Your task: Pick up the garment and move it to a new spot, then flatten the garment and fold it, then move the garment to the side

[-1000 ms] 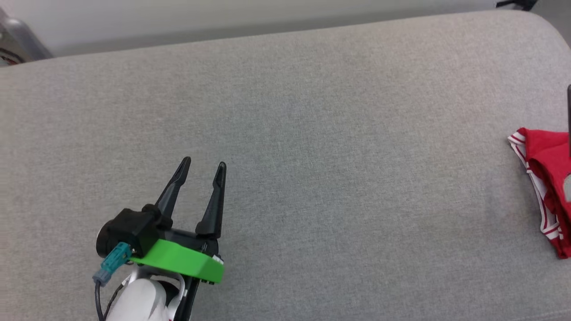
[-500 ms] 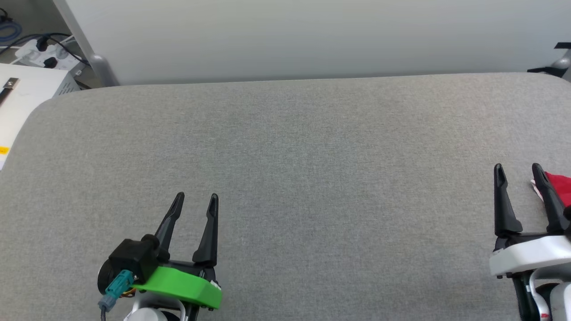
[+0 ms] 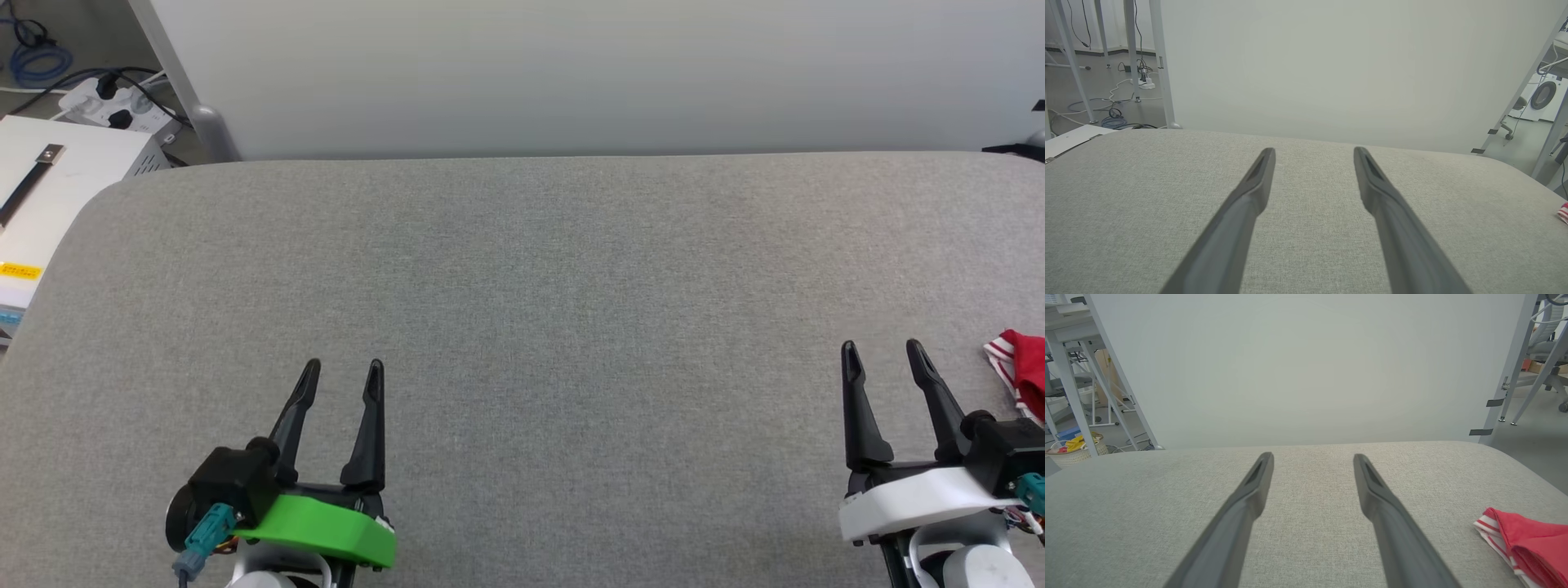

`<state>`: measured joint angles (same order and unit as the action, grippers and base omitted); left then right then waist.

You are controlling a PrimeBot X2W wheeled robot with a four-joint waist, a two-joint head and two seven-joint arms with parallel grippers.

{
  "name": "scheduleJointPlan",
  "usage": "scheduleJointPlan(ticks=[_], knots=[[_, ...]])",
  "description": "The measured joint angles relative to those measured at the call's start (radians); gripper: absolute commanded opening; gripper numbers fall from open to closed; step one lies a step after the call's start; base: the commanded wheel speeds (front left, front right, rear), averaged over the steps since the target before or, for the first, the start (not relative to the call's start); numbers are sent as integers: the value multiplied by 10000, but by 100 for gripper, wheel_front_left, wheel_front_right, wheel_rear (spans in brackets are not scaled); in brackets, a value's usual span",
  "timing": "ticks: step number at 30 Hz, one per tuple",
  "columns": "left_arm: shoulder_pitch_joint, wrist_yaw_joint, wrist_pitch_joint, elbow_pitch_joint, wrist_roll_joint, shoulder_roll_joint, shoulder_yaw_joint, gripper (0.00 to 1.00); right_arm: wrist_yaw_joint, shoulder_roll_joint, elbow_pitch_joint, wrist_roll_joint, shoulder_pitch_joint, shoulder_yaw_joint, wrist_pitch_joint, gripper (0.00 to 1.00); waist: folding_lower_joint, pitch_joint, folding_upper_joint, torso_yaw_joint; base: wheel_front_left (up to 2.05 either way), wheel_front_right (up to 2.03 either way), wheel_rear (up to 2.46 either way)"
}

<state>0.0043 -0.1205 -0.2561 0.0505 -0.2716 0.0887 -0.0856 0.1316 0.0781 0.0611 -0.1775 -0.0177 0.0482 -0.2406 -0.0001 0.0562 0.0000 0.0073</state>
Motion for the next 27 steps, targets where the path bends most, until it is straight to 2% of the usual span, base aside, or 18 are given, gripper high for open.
scheduleJointPlan(ticks=[27], knots=[[54, -44, 0, -25, 180, -213, 238, 100, 0, -77, 151, 71, 0, -247, -109, 100, 0, 66, 0, -34, 0, 0, 0]])
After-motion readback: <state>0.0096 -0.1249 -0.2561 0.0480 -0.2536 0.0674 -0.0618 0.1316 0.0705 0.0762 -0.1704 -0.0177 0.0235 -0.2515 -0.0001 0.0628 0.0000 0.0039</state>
